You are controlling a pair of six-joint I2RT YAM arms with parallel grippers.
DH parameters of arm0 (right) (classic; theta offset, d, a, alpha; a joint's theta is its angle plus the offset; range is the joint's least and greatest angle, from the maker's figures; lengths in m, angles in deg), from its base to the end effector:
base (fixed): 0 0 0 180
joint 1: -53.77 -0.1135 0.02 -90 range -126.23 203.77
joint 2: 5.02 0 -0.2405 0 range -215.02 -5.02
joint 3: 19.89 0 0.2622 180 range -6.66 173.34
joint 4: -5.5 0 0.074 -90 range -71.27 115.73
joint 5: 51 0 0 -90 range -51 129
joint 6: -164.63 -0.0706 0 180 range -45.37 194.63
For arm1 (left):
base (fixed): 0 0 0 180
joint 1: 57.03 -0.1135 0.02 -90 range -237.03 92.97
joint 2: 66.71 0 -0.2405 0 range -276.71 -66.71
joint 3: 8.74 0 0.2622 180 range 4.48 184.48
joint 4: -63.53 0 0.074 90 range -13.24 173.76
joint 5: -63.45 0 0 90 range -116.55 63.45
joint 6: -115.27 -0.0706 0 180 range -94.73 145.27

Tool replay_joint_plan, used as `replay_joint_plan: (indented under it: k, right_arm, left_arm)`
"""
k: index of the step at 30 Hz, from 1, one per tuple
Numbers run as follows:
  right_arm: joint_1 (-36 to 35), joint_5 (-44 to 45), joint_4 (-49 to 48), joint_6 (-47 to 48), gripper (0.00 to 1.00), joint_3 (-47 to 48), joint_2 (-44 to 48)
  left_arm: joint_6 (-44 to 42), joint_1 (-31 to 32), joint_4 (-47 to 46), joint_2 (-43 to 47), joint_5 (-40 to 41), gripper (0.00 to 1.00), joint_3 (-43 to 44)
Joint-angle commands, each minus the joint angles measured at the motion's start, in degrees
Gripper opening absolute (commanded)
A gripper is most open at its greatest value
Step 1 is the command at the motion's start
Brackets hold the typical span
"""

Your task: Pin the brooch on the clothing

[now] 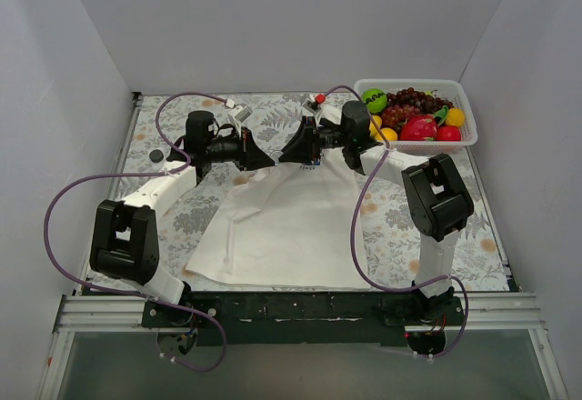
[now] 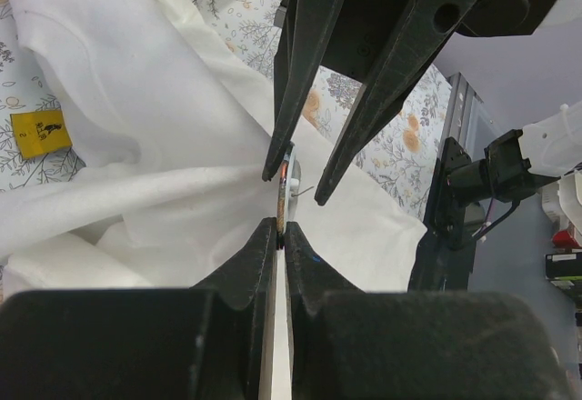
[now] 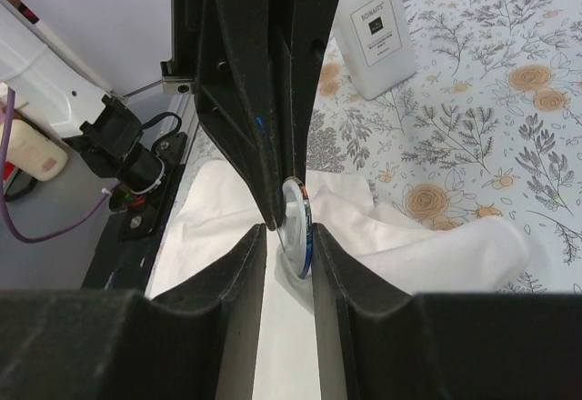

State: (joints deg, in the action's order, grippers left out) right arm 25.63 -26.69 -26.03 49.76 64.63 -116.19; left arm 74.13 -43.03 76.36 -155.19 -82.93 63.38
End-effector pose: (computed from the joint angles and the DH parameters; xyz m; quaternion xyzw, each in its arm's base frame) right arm 0.3611 0.2661 0.2289 -0.4155 0.5566 0.6044 0.3901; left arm 0.3389 -0.1451 0.2249 0.0004 0.7969 -0.5803 0.1682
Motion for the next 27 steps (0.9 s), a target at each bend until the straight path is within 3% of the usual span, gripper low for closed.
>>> replay_joint_plan:
  k: [1, 13, 15, 22, 27]
  right_arm:
    - [-1.48, -0.49, 1.94, 2.53, 0.33, 3.24, -0.71]
    - [-1.83, -0.84, 3.62, 3.86, 0.29, 3.25, -0.36]
    - [-1.83, -1.54, 3.71, 4.29, 0.33, 3.07, -0.18]
    - [-1.13, -2.86, -0.93, 3.42, 0.64, -1.05, 2.45]
    - [-0.60, -3.13, -3.49, 1.49, 0.57, -0.97, 1.75]
  left_arm:
    - [-0.43, -0.20, -0.56, 0.33, 0.04, 0.00, 2.10]
    - [-0.52, -0.11, -0.48, 0.25, 0.31, 0.00, 2.01]
    - [-0.61, -0.11, -0.30, 0.33, 0.57, 0.00, 2.10]
    - [-0.79, -0.11, -0.04, 0.33, 1.01, 0.00, 2.10]
    - [-1.05, -0.11, 0.05, 0.60, 1.10, 0.00, 2.19]
